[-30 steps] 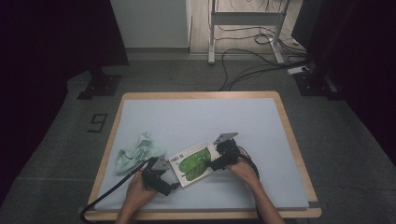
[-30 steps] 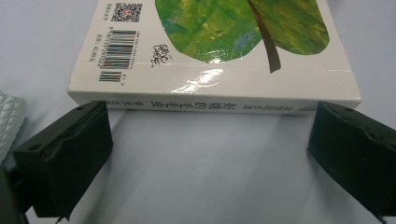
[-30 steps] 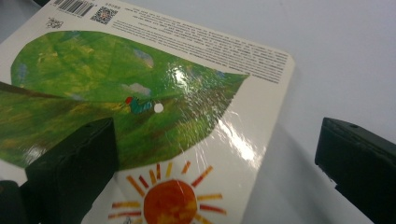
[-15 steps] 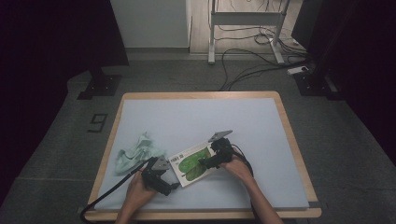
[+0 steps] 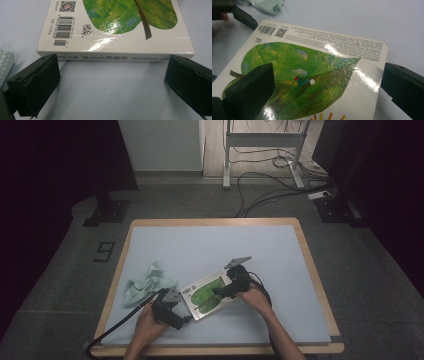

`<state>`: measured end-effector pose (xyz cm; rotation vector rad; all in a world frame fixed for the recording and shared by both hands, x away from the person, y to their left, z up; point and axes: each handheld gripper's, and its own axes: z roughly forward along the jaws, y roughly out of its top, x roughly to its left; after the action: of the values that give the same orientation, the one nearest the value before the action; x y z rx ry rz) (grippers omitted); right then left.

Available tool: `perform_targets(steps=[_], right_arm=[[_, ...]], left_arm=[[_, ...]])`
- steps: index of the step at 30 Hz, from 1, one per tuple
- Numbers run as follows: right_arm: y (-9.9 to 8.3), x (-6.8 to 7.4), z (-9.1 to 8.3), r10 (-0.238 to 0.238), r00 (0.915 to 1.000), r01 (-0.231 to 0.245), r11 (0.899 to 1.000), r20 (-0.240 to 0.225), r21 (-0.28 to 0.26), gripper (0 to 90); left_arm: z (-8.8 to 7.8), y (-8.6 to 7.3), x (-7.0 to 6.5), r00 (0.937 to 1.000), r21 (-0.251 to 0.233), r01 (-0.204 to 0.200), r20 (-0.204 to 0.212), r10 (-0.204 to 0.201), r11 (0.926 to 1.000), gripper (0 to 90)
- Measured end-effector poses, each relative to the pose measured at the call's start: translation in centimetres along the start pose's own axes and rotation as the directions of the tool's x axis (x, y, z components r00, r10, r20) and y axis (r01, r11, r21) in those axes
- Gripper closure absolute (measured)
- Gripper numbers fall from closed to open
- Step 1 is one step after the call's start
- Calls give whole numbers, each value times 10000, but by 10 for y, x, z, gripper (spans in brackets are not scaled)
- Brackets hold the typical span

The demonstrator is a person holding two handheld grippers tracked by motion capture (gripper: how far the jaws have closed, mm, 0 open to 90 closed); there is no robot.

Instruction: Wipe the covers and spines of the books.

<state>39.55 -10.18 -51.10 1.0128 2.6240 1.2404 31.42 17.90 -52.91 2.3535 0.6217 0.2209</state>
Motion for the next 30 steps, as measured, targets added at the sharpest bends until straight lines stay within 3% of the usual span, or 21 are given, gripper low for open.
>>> perform_targets(steps=[7,8,9,10,11,12,13,15,20,24,30], right_arm=[[-2,2,-4,106,9999,-106,9999,-58,9,0],[-2,2,-5,120,9995,-120,9999,-291,15,92],[-3,2,-4,559,9765,-586,9983,-2082,-70,116],[-3,4,-2,759,9518,-823,9966,-2972,-91,139],[-1,9,-1,638,9531,-699,9975,-2958,-101,140],[2,16,-2,432,9856,-447,9990,-1637,-51,141],[5,22,-3,106,9979,-108,9999,-636,-34,138],[10,25,-4,-43,9956,25,9998,-932,-195,129],[8,10,-5,-73,9999,75,9999,-99,121,100],[2,-1,-2,-108,9982,89,9994,586,336,49],[-4,-10,6,-84,9981,51,9985,606,542,33]], left_arm=[[0,0,0,10000,-2,1,-2,-1,10000,0],[0,0,0,10000,-2,-6,-1,6,10000,0],[0,0,0,10000,-3,-8,-1,8,10000,0],[0,0,0,10000,-1,-12,-3,12,10000,0],[0,0,0,10000,-4,-7,-3,7,10000,0],[0,0,0,10000,-2,-14,-5,14,10000,0],[0,0,0,10000,-2,-16,-10,16,10000,0],[0,0,0,10000,-5,-20,-14,20,10000,0],[0,0,0,10000,-5,-15,-2,15,10000,0],[0,0,0,10000,-6,-10,-3,10,10000,0],[0,0,0,10000,-5,-10,-2,10,10000,0]])
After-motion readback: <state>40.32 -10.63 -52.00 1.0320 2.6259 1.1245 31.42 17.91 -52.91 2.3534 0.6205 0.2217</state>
